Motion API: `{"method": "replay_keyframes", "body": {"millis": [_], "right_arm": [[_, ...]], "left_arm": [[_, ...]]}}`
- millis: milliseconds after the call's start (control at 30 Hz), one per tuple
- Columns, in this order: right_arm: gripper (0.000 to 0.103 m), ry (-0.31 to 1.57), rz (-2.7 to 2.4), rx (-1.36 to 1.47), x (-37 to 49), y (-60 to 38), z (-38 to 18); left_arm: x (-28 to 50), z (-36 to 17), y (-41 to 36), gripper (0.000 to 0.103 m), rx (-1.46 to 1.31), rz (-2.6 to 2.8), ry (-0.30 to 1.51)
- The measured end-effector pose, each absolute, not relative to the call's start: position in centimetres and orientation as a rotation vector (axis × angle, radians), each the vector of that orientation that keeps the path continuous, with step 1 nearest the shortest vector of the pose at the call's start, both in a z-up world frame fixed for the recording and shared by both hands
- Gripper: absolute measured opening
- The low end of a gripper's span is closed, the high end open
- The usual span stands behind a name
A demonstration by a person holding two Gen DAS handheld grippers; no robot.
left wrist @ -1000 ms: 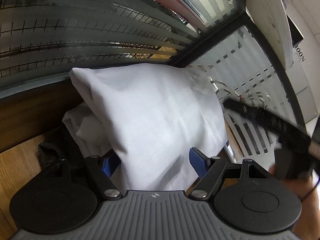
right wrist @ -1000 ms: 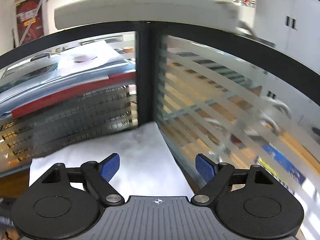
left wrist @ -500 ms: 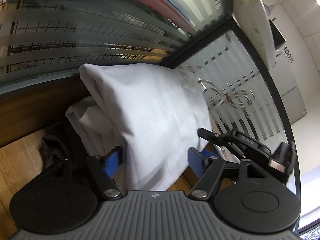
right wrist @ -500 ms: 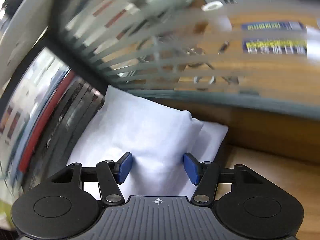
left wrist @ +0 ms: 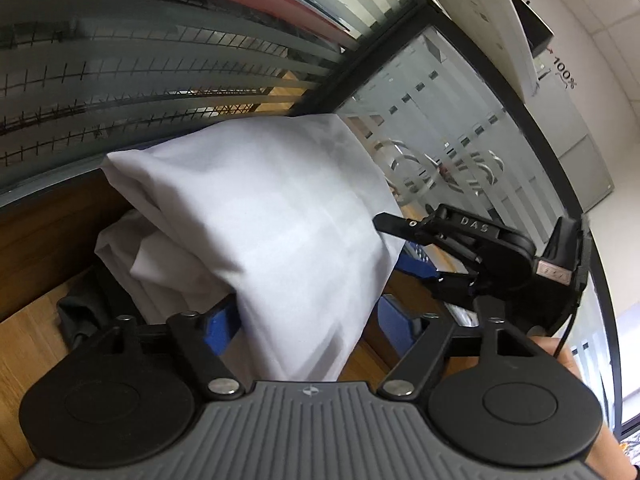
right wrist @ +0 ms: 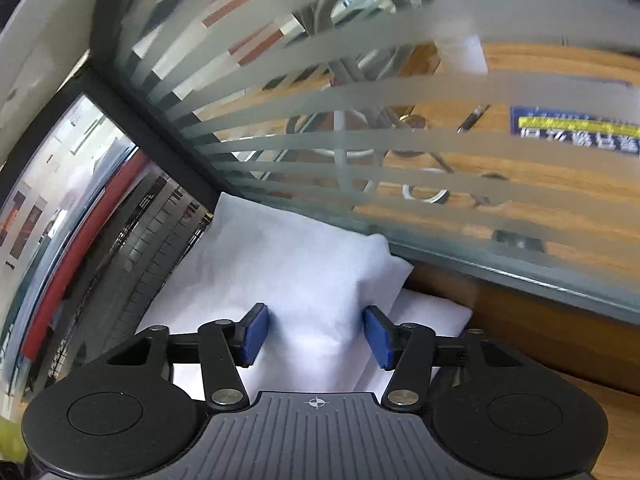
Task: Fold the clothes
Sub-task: 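Carry the shirt with both grippers onto the stack of folded clothes, then open both grippers to release the shirt on the stack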
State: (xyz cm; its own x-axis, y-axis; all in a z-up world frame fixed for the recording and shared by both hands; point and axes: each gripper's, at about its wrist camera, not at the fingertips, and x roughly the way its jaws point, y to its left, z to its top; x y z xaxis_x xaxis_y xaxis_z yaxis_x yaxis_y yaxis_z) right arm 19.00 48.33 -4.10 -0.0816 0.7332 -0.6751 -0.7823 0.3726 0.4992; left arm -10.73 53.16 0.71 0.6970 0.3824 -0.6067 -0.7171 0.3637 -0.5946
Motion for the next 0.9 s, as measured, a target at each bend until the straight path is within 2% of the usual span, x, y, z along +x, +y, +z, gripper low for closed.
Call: {"method": "replay_keyframes", "body": {"millis": [233, 267, 333, 367, 400, 433, 667, 900], "right_arm": [[0.071, 0.966, 1.282, -0.1, 17.7, 44.8, -0.9], [0.073, 0.952, 1.29, -0.109, 17.4, 44.0, -0.4], [0.083, 0.924, 1.317, -0.124, 16.6, 42.7, 0.8], [0.093, 0.906, 1.335, -0.129, 16.1, 41.8, 1.5], [0.097, 0.886, 1.343, -0.134, 15.7, 41.1, 2.2], [0.101, 0.865, 1.352, -0.139, 15.1, 40.2, 2.9], [0.103, 0.793, 1.365, -0.206, 11.8, 33.9, 6.4], [0.103, 0.747, 1.357, -0.271, 8.3, 26.6, 7.1]], "left_arm": [[-11.0, 1.9, 50.9, 0.089, -0.876, 0.732, 0.477], [-11.0, 2.1, 50.4, 0.094, -0.871, 0.733, 0.495], [-11.1, 2.6, 49.4, 0.095, -0.845, 0.738, 0.515], [-11.1, 2.9, 48.7, 0.096, -0.827, 0.739, 0.518], [-11.2, 3.2, 48.1, 0.102, -0.81, 0.741, 0.52], [-11.2, 3.5, 47.4, 0.102, -0.793, 0.742, 0.522], [-11.1, 5.0, 42.3, 0.102, -0.666, 0.747, 0.549], [-11.7, 5.9, 36.2, 0.103, -0.583, 0.805, 0.588]]}}
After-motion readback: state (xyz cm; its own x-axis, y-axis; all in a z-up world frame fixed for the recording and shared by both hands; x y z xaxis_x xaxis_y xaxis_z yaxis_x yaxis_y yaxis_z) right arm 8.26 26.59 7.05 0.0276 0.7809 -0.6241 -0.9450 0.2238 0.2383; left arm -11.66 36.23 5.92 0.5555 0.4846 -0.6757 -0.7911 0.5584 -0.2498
